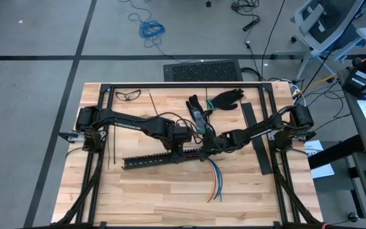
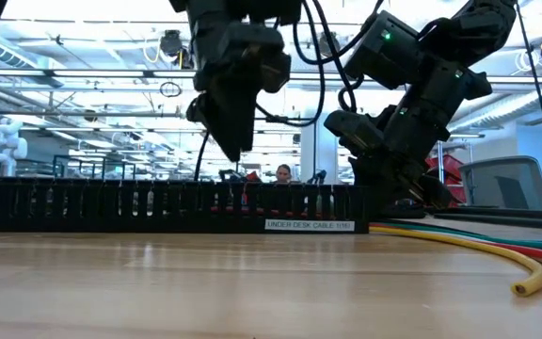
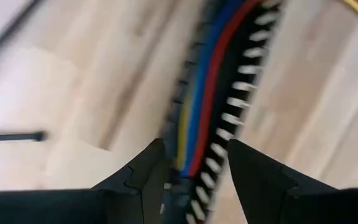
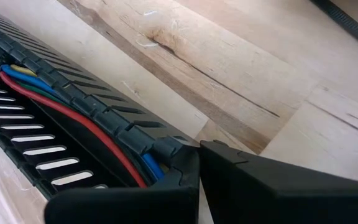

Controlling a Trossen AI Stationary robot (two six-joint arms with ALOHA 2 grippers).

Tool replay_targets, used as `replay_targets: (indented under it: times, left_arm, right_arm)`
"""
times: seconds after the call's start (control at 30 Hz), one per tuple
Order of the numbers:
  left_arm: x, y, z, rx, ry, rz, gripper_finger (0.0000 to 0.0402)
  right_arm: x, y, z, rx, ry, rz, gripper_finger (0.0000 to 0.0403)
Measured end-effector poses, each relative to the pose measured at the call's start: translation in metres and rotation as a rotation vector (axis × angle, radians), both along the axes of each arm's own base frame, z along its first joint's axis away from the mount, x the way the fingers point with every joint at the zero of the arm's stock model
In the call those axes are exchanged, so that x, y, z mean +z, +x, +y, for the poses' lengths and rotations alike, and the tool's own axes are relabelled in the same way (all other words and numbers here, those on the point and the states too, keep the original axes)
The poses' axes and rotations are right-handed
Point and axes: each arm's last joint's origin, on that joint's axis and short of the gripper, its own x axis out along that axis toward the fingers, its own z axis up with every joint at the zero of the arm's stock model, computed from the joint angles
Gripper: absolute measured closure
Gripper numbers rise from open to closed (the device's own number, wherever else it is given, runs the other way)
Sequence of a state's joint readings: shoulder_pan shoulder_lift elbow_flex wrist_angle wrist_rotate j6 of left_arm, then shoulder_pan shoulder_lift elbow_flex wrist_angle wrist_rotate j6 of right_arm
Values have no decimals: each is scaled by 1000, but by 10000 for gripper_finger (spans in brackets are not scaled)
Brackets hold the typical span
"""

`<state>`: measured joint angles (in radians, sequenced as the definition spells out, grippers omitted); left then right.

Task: Ziptie cables
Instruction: Put the zip tied cable wires into the black cable duct

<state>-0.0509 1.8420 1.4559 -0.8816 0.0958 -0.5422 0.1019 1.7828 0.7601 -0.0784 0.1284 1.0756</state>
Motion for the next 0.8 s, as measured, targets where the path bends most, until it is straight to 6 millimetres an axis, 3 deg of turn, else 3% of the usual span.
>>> replay_targets:
  times: [0.23,0.37,0.8]
  left_arm:
    - [-1,-5,-27,-50,-15,32,233]
    - [-1,-5,-30,-59,24,25,233]
    - [-55,11,-25,-95,36,168,249]
  right_arm:
    - [0,0,-1,0,6,0,403]
    - [0,0,-1,4,4,-1,403]
    - [0,1,-1,13,4,-19,403]
